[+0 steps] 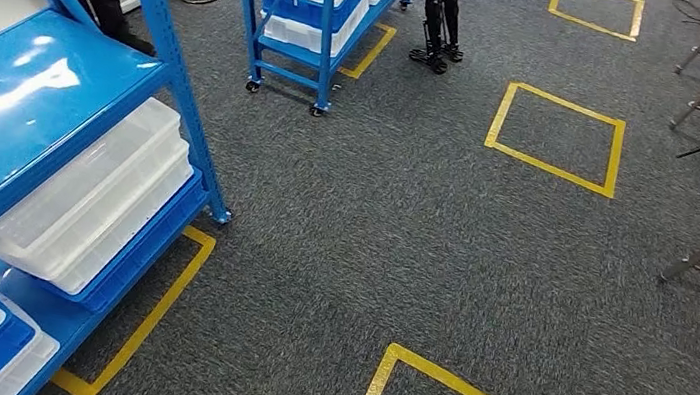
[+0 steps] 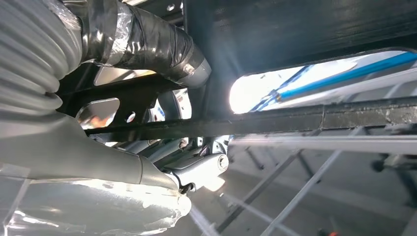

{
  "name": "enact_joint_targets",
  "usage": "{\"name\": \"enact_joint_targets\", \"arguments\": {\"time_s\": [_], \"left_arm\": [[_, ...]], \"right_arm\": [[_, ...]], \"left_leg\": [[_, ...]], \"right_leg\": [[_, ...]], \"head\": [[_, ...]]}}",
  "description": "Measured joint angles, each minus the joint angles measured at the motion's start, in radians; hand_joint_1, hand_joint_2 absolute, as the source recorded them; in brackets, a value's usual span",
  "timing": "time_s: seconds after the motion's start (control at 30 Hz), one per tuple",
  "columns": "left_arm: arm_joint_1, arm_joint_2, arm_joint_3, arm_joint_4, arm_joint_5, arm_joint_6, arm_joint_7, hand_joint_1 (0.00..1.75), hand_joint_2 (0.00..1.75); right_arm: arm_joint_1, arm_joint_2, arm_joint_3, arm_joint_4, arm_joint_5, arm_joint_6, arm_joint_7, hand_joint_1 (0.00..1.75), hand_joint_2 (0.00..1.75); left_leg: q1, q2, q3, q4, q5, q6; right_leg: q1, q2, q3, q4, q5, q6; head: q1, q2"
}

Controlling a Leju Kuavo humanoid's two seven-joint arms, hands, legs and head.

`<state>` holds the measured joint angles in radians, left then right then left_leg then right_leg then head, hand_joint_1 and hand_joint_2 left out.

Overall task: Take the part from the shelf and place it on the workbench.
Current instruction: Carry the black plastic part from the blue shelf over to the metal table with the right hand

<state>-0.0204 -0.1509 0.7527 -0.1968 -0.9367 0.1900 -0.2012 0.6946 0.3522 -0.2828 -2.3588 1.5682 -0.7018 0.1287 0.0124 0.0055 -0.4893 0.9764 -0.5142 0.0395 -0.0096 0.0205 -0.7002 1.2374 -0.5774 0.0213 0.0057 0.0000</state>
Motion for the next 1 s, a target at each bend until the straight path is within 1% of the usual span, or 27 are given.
{"name": "enact_joint_targets", "arguments": {"time_s": [0.03, 0.07, 0.1, 0.13, 0.17, 0.2, 0.23, 0.27, 0.33, 0.37, 0.43, 0.47, 0.5, 0.53, 0.57, 0.6, 0.63, 0.7, 0.73, 0.77, 0.8, 0.83, 0.87, 0.9, 0.93, 0.97, 1.0], "left_arm": [[0.001, 0.0, 0.001, 0.0, -0.001, 0.0, 0.0, 0.0, 1.75], [0.001, 0.001, 0.002, 0.0, -0.002, 0.0, 0.0, 0.0, 1.75], [0.0, 0.001, 0.003, 0.0, -0.002, 0.0, 0.0, 0.0, 1.75], [-0.002, 0.0, 0.004, 0.0, -0.003, -0.001, -0.001, 0.0, 1.75], [-0.003, 0.0, 0.004, 0.0, -0.003, -0.001, -0.001, 0.0, 1.75], [-0.003, 0.0, 0.004, 0.0, -0.003, -0.002, -0.002, 0.0, 1.75], [-0.004, 0.0, 0.004, 0.0, -0.003, -0.002, -0.002, 0.0, 1.75], [-0.005, 0.0, 0.004, 0.0, -0.004, -0.002, -0.003, 0.0, 1.75], [-0.008, 0.0, 0.004, 0.0, -0.006, -0.002, -0.005, 0.0, 1.75], [-0.01, 0.0, 0.004, 0.0, -0.008, -0.001, -0.006, 0.0, 1.75], [-0.01, 0.0, 0.005, 0.0, -0.011, 0.0, -0.009, 0.0, 1.75], [-0.008, 0.0, 0.005, 0.0, -0.012, 0.001, -0.01, 0.0, 1.75], [-0.006, 0.0, 0.005, 0.0, -0.012, 0.001, -0.012, 0.0, 1.75], [-0.003, 0.0, 0.005, 0.0, -0.012, 0.001, -0.012, 0.0, 1.75], [-0.001, -0.001, 0.006, 0.0, -0.012, 0.001, -0.013, 0.0, 1.75], [0.0, 0.0, 0.006, 0.0, -0.012, 0.001, -0.013, 0.0, 1.75], [0.0, 0.0, 0.006, 0.0, -0.012, 0.001, -0.013, 0.0, 1.75], [0.001, 0.0, 0.007, 0.0, -0.012, 0.002, -0.013, 0.0, 1.75], [0.001, 0.0, 0.009, 0.0, -0.012, 0.002, -0.014, 0.0, 1.75], [0.001, 0.0, 0.011, 0.0, -0.012, 0.002, -0.015, 0.0, 1.75], [0.0, 0.0, 0.013, 0.0, -0.012, 0.002, -0.016, 0.0, 1.75], [-0.002, 0.0, 0.016, 0.0, -0.013, 0.002, -0.019, 0.0, 1.75], [-0.003, -0.001, 0.017, 0.0, -0.013, 0.003, -0.021, 0.0, 1.75], [-0.003, -0.001, 0.019, 0.0, -0.013, 0.003, -0.023, 0.0, 1.75], [-0.003, -0.002, 0.02, 0.0, -0.013, 0.003, -0.025, 0.0, 1.75], [-0.002, -0.001, 0.022, 0.0, -0.013, 0.003, -0.027, 0.0, 1.75], [0.0, -0.001, 0.023, 0.0, -0.013, 0.003, -0.028, 0.0, 1.75]], "right_arm": [[0.0, 0.0, 0.001, 0.001, 0.0, 0.0, 0.004, 1.75, 1.75], [0.0, 0.0, 0.002, 0.002, 0.0, 0.0, 0.008, 1.75, 1.75], [0.0, 0.0, 0.003, 0.002, 0.0, 0.0, 0.012, 1.75, 1.75], [0.001, 0.0, 0.004, 0.003, 0.0, 0.0, 0.015, 1.75, 1.75], [0.001, 0.0, 0.006, 0.003, 0.0, 0.0, 0.018, 1.75, 1.75], [0.001, 0.0, 0.008, 0.003, 0.0, 0.0, 0.02, 1.75, 1.75], [0.001, 0.0, 0.01, 0.003, 0.0, 0.0, 0.022, 1.75, 1.75], [0.002, 0.0, 0.012, 0.003, 0.0, 0.0, 0.025, 1.75, 1.75], [0.006, 0.0, 0.014, 0.003, -0.003, 0.0, 0.031, 1.75, 1.75], [0.008, 0.001, 0.015, 0.003, -0.005, 0.0, 0.033, 1.75, 1.75], [0.01, 0.001, 0.017, 0.003, -0.01, 0.0, 0.034, 1.75, 1.75], [0.01, 0.001, 0.019, 0.003, -0.012, 0.0, 0.033, 1.75, 1.75], [0.01, 0.001, 0.021, 0.004, -0.014, 0.0, 0.033, 1.75, 1.75], [0.01, 0.001, 0.023, 0.006, -0.015, 0.0, 0.032, 1.75, 1.75], [0.01, 0.001, 0.024, 0.008, -0.016, 0.0, 0.032, 1.75, 1.75], [0.01, 0.001, 0.025, 0.01, -0.017, 0.0, 0.032, 1.75, 1.75], [0.01, 0.001, 0.026, 0.011, -0.018, 0.0, 0.032, 1.75, 1.75], [0.01, 0.001, 0.027, 0.012, -0.02, 0.0, 0.032, 1.75, 1.75], [0.01, 0.001, 0.029, 0.012, -0.021, 0.0, 0.031, 1.75, 1.75], [0.01, 0.001, 0.03, 0.012, -0.021, 0.0, 0.031, 1.75, 1.75], [0.012, 0.001, 0.031, 0.012, -0.021, 0.0, 0.031, 1.75, 1.75], [0.014, 0.001, 0.032, 0.012, -0.021, 0.0, 0.032, 1.75, 1.75], [0.017, 0.001, 0.033, 0.012, -0.021, 0.0, 0.032, 1.75, 1.75], [0.019, 0.001, 0.033, 0.012, -0.021, 0.0, 0.033, 1.75, 1.75], [0.02, 0.001, 0.034, 0.012, -0.021, 0.0, 0.033, 1.75, 1.75], [0.021, 0.001, 0.035, 0.012, -0.021, 0.0, 0.033, 1.75, 1.75], [0.021, 0.001, 0.036, 0.013, -0.021, 0.0, 0.033, 1.75, 1.75]], "left_leg": [[-0.002, 0.016, -0.001, 0.0, -0.001, 0.0], [-0.003, 0.032, -0.001, 0.0, -0.002, 0.0], [-0.003, 0.047, 0.0, 0.001, -0.004, -0.002], [-0.003, 0.06, 0.002, 0.001, -0.007, -0.004], [-0.003, 0.072, 0.007, 0.001, -0.01, -0.007], [-0.005, 0.081, 0.011, 0.002, -0.014, -0.011], [-0.007, 0.09, 0.014, 0.003, -0.017, -0.016], [-0.008, 0.098, 0.016, 0.004, -0.02, -0.021], [-0.009, 0.112, 0.021, 0.004, -0.025, -0.031], [-0.007, 0.104, 0.022, 0.01, -0.033, -0.036], [-0.003, 0.056, -0.001, 0.071, -0.077, -0.042], [-0.002, 0.027, -0.03, 0.134, -0.113, -0.044], [-0.002, 0.01, -0.065, 0.207, -0.146, -0.044], [-0.001, 0.003, -0.096, 0.268, -0.165, -0.045], [-0.001, 0.001, -0.116, 0.302, -0.165, -0.046], [-0.001, -0.001, -0.117, 0.293, -0.142, -0.046], [0.0, -0.008, -0.101, 0.246, -0.102, -0.045], [0.005, -0.05, -0.052, 0.115, -0.031, -0.042], [0.007, -0.072, -0.036, 0.071, -0.016, -0.04], [0.008, -0.086, -0.029, 0.05, -0.014, -0.037], [0.006, -0.085, -0.026, 0.045, -0.017, -0.033], [0.005, -0.074, -0.026, 0.043, -0.016, -0.026], [0.005, -0.062, -0.024, 0.038, -0.012, -0.019], [0.006, -0.048, -0.022, 0.033, -0.008, -0.011], [0.007, -0.034, -0.022, 0.028, -0.004, -0.005], [0.005, -0.019, -0.022, 0.027, -0.003, -0.001], [0.002, -0.004, -0.023, 0.026, -0.003, 0.001]], "right_leg": [[-0.003, -0.01, -0.021, 0.05, -0.017, 0.004], [-0.007, -0.015, -0.026, 0.066, -0.016, 0.007], [-0.009, -0.019, -0.009, 0.042, 0.004, 0.009], [-0.011, -0.028, 0.028, -0.016, 0.034, 0.009], [-0.01, -0.049, 0.072, -0.09, 0.06, 0.007], [-0.007, -0.067, 0.109, -0.153, 0.078, 0.002], [-0.003, -0.08, 0.131, -0.193, 0.085, -0.003], [0.002, -0.086, 0.139, -0.21, 0.084, -0.009], [0.004, -0.067, 0.136, -0.213, 0.086, -0.021], [0.003, -0.058, 0.137, -0.218, 0.088, -0.027], [-0.002, -0.04, 0.139, -0.227, 0.094, -0.041], [-0.002, -0.031, 0.139, -0.228, 0.095, -0.045], [-0.002, -0.02, 0.138, -0.227, 0.096, -0.047], [-0.001, -0.007, 0.138, -0.226, 0.096, -0.048], [0.0, 0.007, 0.138, -0.224, 0.095, -0.049], [0.0, 0.022, 0.138, -0.222, 0.094, -0.048], [-0.001, 0.037, 0.139, -0.218, 0.093, -0.047], [-0.001, 0.064, 0.135, -0.206, 0.087, -0.04], [-0.002, 0.077, 0.13, -0.2, 0.086, -0.034], [-0.002, 0.089, 0.124, -0.197, 0.087, -0.028], [-0.002, 0.102, 0.119, -0.195, 0.089, -0.022], [-0.004, 0.113, 0.115, -0.197, 0.093, -0.015], [-0.005, 0.109, 0.111, -0.194, 0.092, -0.01], [-0.003, 0.087, 0.103, -0.179, 0.082, -0.005], [-0.002, 0.056, 0.087, -0.146, 0.06, -0.002], [-0.001, 0.021, 0.063, -0.093, 0.029, 0.0], [-0.001, -0.002, 0.032, -0.03, -0.005, 0.003]], "head": [[0.0, 0.0], [0.0, 0.0], [0.0, 0.0], [0.0, 0.0], [0.0, 0.0], [0.0, 0.0], [0.0, 0.0], [0.0, 0.0], [0.0, 0.0], [0.0, 0.0], [-0.001, 0.0], [-0.001, 0.0], [-0.001, 0.0], [-0.001, 0.0], [-0.001, 0.0], [-0.001, 0.0], [-0.001, 0.0], [-0.001, 0.0], [0.0, 0.0], [0.0, 0.0], [0.0, 0.0], [0.0, 0.0], [0.0, 0.0], [0.001, 0.0], [0.001, 0.0], [0.002, 0.0], [0.002, 0.0]]}}
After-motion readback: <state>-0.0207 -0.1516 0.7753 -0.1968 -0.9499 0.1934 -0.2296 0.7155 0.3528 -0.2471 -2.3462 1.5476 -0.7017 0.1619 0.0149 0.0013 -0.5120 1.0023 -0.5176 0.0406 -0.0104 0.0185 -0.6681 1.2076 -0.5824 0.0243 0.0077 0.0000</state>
